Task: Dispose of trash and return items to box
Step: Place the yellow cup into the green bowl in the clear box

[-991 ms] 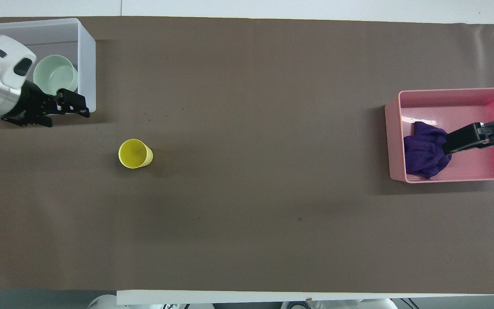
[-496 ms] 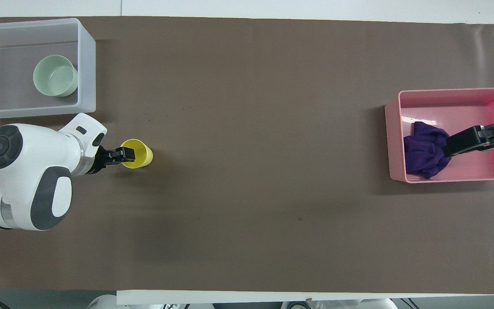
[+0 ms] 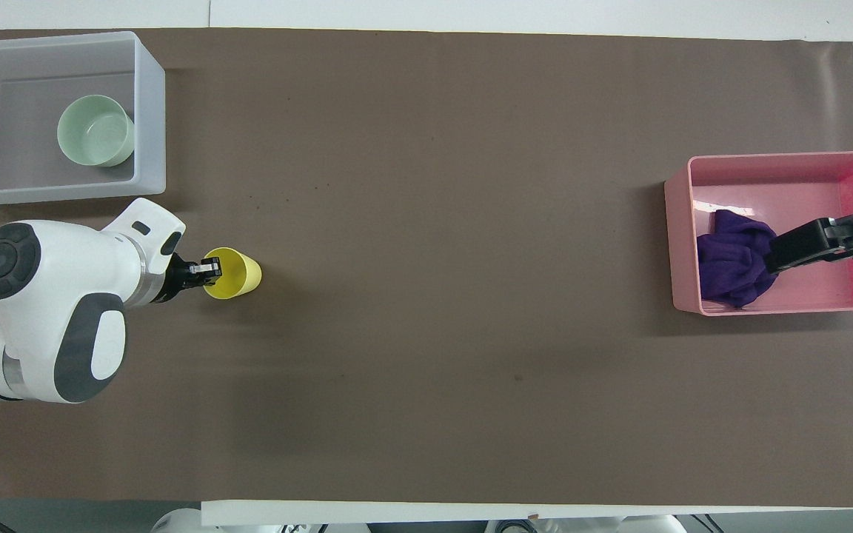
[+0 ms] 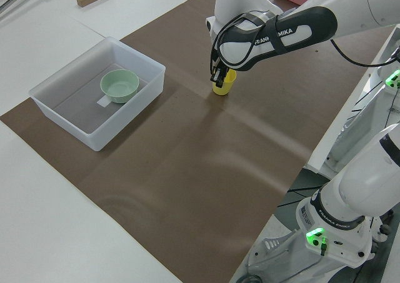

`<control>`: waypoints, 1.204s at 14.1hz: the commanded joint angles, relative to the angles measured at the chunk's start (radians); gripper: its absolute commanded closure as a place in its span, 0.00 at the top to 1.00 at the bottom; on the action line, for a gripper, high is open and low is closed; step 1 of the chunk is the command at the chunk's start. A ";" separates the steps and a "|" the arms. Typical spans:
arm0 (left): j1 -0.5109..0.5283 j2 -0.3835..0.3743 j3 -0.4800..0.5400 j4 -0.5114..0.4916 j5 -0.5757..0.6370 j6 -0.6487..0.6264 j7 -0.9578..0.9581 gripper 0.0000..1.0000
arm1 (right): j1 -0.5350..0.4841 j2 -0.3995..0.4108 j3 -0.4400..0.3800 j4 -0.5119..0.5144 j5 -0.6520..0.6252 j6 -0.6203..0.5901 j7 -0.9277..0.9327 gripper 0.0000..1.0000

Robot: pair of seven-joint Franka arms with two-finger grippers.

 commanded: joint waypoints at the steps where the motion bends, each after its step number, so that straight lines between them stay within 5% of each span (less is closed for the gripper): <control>1: 0.012 0.012 0.017 0.127 0.013 -0.011 -0.055 0.00 | -0.007 -0.018 0.004 -0.020 0.003 -0.002 -0.020 1.00; 4: 0.165 0.145 0.020 0.447 0.015 -0.223 -0.040 0.00 | -0.007 -0.018 0.004 -0.020 0.003 -0.002 -0.018 1.00; 8: 0.334 0.371 0.020 0.717 0.015 -0.218 0.020 0.00 | -0.007 -0.018 0.004 -0.020 0.003 -0.002 -0.018 1.00; 13: 0.345 0.483 0.022 0.704 0.052 -0.050 0.040 0.00 | -0.007 -0.018 0.004 -0.020 0.003 -0.002 -0.018 1.00; 14: 0.346 0.483 0.022 0.704 0.052 -0.050 0.062 0.21 | -0.007 -0.018 0.004 -0.020 0.003 -0.002 -0.018 1.00; 15: 0.348 0.483 0.022 0.706 0.052 -0.039 0.093 0.93 | -0.007 -0.018 0.004 -0.020 0.003 -0.002 -0.018 1.00; 17: 0.348 0.473 0.023 0.741 0.052 -0.114 0.099 1.00 | -0.007 -0.018 0.004 -0.020 0.003 -0.002 -0.018 1.00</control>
